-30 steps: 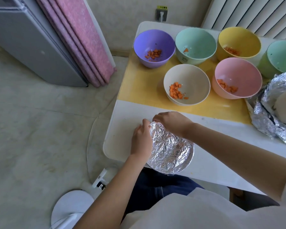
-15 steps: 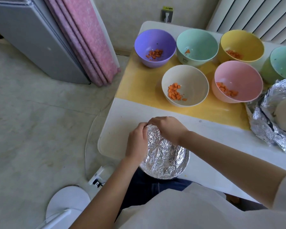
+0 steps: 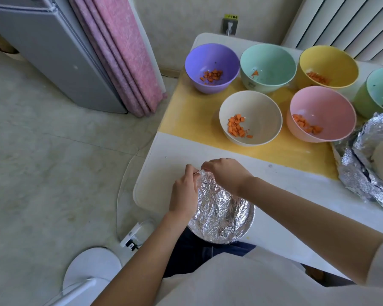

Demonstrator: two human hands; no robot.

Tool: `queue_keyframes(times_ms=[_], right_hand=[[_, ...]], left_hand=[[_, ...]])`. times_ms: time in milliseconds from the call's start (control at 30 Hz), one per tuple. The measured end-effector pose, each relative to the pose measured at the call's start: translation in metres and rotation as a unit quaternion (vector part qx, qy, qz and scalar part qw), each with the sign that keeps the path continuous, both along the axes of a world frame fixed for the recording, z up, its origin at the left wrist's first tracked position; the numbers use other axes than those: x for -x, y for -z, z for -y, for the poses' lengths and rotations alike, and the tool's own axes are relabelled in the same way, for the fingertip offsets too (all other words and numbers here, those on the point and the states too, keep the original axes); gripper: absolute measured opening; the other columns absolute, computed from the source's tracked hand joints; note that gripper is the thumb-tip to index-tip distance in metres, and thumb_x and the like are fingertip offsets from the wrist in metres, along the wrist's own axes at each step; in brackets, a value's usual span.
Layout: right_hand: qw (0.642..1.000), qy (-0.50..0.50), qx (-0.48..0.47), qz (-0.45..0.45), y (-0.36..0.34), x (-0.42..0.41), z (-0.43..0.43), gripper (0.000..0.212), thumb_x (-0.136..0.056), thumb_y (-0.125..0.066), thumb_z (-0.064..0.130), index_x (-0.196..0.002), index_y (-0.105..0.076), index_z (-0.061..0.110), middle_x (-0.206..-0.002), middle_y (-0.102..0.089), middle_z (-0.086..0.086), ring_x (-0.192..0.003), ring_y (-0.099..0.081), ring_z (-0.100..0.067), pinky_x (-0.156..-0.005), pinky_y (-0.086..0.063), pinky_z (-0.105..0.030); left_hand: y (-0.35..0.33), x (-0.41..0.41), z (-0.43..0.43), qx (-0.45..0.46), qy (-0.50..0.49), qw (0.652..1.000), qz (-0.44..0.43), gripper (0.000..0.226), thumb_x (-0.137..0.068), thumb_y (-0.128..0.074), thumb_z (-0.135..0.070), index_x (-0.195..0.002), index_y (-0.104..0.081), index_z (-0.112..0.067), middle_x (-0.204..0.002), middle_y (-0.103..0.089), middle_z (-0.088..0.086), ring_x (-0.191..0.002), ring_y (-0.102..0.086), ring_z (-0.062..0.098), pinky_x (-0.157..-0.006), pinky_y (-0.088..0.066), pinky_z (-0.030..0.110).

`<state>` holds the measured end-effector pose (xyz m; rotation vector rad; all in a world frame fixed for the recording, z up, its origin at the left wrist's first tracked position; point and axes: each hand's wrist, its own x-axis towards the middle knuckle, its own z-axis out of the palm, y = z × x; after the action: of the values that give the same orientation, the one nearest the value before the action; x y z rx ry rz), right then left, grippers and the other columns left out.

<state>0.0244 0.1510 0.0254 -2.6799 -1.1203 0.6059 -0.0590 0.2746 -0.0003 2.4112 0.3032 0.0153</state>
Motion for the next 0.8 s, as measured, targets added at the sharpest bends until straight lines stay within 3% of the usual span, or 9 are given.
queue_keyframes(times_ms=[133,433,533,600,800], right_hand=[[0.999,-0.03,0.002,-0.011,0.001,0.002,-0.007,0.04,-0.086,-0.042,-0.006,-0.12,-0.053,0.014,-0.112,-0.062,-0.005,-0.1,-0.058,-0.025,-0.077,-0.045,-0.034],[0.999,-0.023,-0.014,-0.017,0.005,0.003,-0.001,0.04,-0.091,-0.039,-0.004,-0.122,-0.054,0.015,-0.114,-0.064,-0.005,-0.098,-0.06,-0.027,-0.078,-0.048,-0.037],[0.998,0.012,-0.045,-0.044,0.008,0.003,0.011,0.032,-0.099,-0.041,0.01,-0.129,-0.05,0.015,-0.12,-0.061,-0.005,-0.107,-0.058,-0.024,-0.086,-0.047,-0.038],[0.997,0.028,-0.052,-0.054,0.008,0.002,0.017,0.036,-0.096,-0.046,0.008,-0.131,-0.049,0.015,-0.121,-0.062,-0.006,-0.106,-0.059,-0.026,-0.088,-0.047,-0.04],[0.997,0.056,-0.043,-0.042,0.012,0.004,0.019,0.041,-0.085,-0.05,-0.003,-0.121,-0.056,0.015,-0.107,-0.068,-0.008,-0.092,-0.062,-0.029,-0.073,-0.048,-0.035]], left_hand=[[-0.002,0.002,0.0,-0.01,-0.013,1.0,0.001,0.018,-0.098,-0.043,-0.018,-0.099,-0.051,-0.002,-0.079,-0.065,0.015,-0.07,-0.058,0.039,-0.054,-0.03,0.034],[-0.003,0.007,0.003,-0.009,0.0,1.0,0.007,0.019,-0.099,-0.041,-0.02,-0.097,-0.048,-0.002,-0.072,-0.061,0.015,-0.065,-0.056,0.036,-0.053,-0.026,0.032],[-0.002,0.013,0.003,-0.005,-0.031,0.999,0.01,0.018,-0.099,-0.04,-0.016,-0.101,-0.048,-0.001,-0.085,-0.065,0.017,-0.073,-0.057,0.036,-0.055,-0.023,0.026],[-0.001,0.016,0.003,-0.007,-0.038,0.999,0.012,0.018,-0.099,-0.039,-0.015,-0.107,-0.049,-0.002,-0.091,-0.066,0.016,-0.078,-0.058,0.036,-0.057,-0.028,0.027],[0.004,0.014,0.007,0.018,-0.054,0.998,0.019,0.02,-0.098,-0.043,-0.012,-0.108,-0.06,-0.006,-0.073,-0.061,0.008,-0.066,-0.056,0.03,-0.058,-0.036,0.033]])
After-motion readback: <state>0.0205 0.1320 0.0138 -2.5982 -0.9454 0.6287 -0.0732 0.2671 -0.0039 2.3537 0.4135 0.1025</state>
